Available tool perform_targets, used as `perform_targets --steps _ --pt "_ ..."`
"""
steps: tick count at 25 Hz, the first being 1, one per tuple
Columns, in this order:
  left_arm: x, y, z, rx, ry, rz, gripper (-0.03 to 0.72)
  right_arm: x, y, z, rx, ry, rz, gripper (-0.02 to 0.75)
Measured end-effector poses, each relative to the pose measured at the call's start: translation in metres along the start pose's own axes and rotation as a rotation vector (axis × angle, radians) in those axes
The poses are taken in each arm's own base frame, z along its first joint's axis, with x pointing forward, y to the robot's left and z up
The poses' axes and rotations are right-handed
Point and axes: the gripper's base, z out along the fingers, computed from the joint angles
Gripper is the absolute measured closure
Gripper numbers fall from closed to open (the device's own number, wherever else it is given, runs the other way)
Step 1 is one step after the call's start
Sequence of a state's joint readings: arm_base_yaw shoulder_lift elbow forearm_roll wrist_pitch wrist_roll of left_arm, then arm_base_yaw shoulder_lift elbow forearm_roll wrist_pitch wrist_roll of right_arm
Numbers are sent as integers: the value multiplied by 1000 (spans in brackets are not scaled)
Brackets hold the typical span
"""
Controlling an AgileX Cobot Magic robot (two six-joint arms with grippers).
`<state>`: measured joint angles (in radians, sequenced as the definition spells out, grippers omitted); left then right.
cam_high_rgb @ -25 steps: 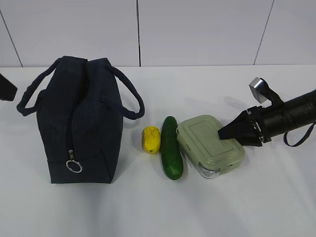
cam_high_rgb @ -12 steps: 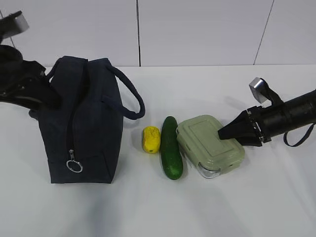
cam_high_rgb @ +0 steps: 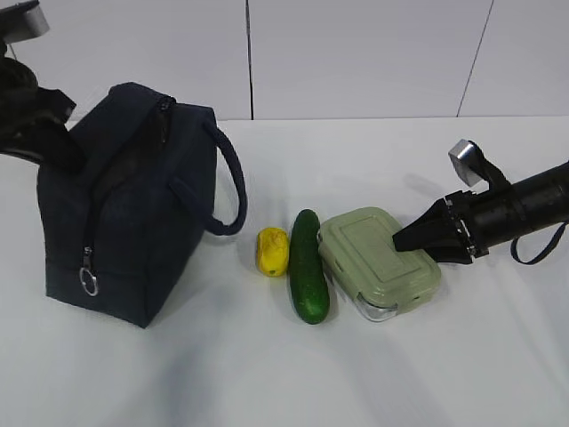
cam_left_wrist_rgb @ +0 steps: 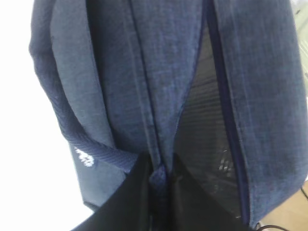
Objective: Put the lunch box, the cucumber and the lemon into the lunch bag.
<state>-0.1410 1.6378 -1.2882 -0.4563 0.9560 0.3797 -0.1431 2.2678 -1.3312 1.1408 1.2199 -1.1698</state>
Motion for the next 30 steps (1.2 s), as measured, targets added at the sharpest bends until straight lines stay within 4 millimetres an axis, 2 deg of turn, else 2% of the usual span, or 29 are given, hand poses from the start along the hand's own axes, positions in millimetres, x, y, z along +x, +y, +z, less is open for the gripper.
perform_targets --steps 7,15,30 --pt "-22 -3 -30 -78 -29 34 666 0 0 0 0 0 2 330" --pt "-20 -11 -8 -75 68 75 667 0 0 0 0 0 4 330" --pt "-20 -7 -7 -112 84 96 667 0 0 0 -1 -3 79 331"
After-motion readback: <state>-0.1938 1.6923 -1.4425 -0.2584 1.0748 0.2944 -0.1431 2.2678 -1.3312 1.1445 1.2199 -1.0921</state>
